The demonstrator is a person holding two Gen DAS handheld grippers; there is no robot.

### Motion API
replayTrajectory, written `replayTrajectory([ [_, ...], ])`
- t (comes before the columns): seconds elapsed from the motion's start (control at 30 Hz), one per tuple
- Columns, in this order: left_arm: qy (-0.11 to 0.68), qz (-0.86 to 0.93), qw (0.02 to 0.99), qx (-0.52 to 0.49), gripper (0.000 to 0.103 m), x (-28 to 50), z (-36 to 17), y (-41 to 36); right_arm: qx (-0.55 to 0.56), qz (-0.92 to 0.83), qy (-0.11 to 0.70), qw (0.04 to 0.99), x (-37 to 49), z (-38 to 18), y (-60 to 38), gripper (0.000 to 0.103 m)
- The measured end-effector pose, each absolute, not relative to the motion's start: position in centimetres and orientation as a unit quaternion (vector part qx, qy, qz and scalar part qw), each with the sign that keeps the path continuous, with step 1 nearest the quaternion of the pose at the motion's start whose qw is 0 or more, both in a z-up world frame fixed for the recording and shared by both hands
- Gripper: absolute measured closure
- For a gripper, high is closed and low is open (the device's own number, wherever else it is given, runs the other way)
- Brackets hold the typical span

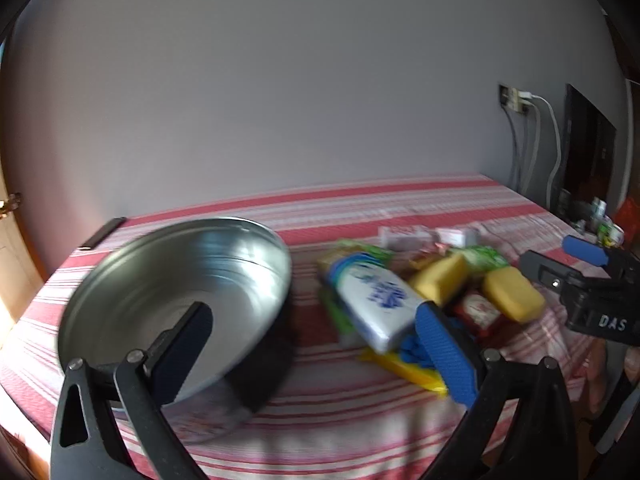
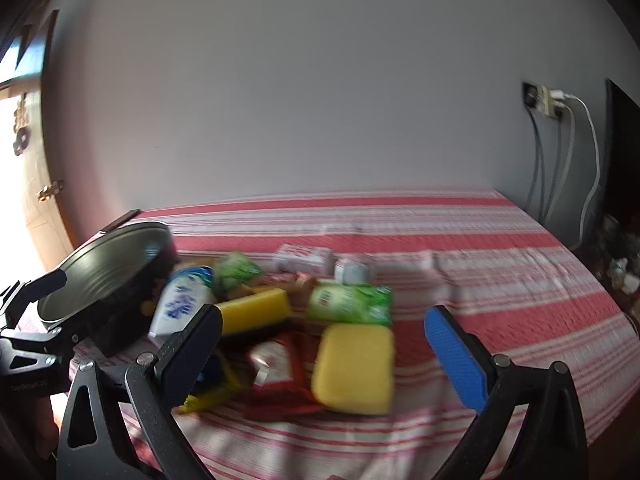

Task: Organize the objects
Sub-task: 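Reach the left gripper to the blue cloth and grasp it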

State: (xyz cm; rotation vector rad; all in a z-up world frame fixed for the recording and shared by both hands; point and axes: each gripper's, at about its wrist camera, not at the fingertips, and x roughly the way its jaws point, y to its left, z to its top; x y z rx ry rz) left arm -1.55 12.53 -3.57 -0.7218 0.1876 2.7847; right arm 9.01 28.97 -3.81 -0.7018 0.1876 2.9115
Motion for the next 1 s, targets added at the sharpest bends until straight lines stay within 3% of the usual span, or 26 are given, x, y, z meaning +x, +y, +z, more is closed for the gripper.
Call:
replayTrajectory([
  [0.5,0.091,0.934,0.181,-0.295,0.003,-1.7,-6.7,17.9,-0.245,0.963,0.066,0.09,9.1,-6.6,31.7,0.001],
  [0.67,0.095,0.928,0.195,-0.303,0.011,-2.2,-7.4,18.3,-0.269,0.957,0.049,0.098,7.6,-7.5,31.1,0.001],
  [0.77,0.09,0.925,0.198,-0.313,0.02,-3.0,-7.9,18.3,-0.29,0.95,0.047,0.105,6.7,-8.2,31.2,0.013],
  [0.87,0.08,0.921,0.201,-0.325,0.028,-3.8,-8.4,18.1,-0.306,0.945,0.054,0.1,6.0,-9.0,31.4,0.019],
  [1.0,0.07,0.916,0.209,-0.335,0.03,-4.3,-8.9,18.0,-0.314,0.943,0.038,0.1,5.9,-8.9,31.0,0.019],
])
